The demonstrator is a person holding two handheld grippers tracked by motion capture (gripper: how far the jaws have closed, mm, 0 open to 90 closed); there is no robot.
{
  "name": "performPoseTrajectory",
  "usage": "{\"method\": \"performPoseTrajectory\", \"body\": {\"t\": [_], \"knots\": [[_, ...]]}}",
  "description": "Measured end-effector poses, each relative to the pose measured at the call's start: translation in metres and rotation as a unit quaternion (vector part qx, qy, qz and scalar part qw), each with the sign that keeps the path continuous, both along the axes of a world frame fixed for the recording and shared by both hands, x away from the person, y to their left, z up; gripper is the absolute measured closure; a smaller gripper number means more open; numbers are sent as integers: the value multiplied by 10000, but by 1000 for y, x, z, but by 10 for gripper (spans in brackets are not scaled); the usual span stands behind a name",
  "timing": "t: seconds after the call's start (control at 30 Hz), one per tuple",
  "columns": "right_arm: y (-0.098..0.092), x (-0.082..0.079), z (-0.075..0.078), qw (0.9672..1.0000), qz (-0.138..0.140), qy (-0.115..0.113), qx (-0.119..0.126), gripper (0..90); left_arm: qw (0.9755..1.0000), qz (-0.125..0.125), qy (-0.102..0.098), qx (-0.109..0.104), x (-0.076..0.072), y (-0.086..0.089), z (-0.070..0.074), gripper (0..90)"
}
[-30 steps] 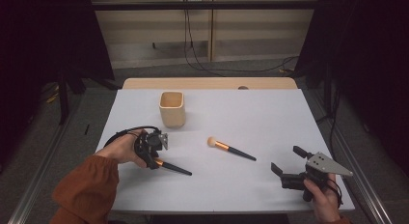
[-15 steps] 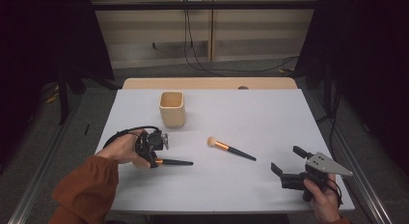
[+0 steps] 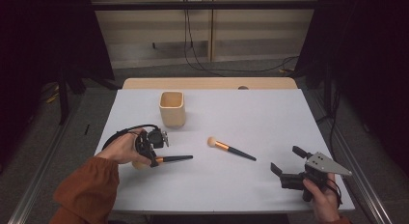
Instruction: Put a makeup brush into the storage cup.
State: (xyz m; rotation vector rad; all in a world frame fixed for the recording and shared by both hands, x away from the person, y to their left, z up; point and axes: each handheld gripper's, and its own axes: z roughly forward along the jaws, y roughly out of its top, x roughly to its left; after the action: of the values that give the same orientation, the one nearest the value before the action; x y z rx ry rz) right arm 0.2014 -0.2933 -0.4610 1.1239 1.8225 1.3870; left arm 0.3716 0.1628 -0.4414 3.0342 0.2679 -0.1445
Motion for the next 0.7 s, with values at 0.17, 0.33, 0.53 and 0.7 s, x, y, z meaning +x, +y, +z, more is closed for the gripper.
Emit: {"method": "performPoseTrajectory", "body": {"t": [0.17,0.33,0.53,0.7], "knots": [[-1,0,0,10000,-15,14,12,0,9994,268,150,-126,2,5,4,664],[0,0,0,10000,-9,9,9,0,9979,481,169,-388,5,10,10,665],[-1,0,0,10000,-20,3,23,0,9893,945,193,-1099,6,22,22,664],[-1,0,0,10000,-19,6,25,0,9817,1153,272,-1488,3,29,28,665]]}}
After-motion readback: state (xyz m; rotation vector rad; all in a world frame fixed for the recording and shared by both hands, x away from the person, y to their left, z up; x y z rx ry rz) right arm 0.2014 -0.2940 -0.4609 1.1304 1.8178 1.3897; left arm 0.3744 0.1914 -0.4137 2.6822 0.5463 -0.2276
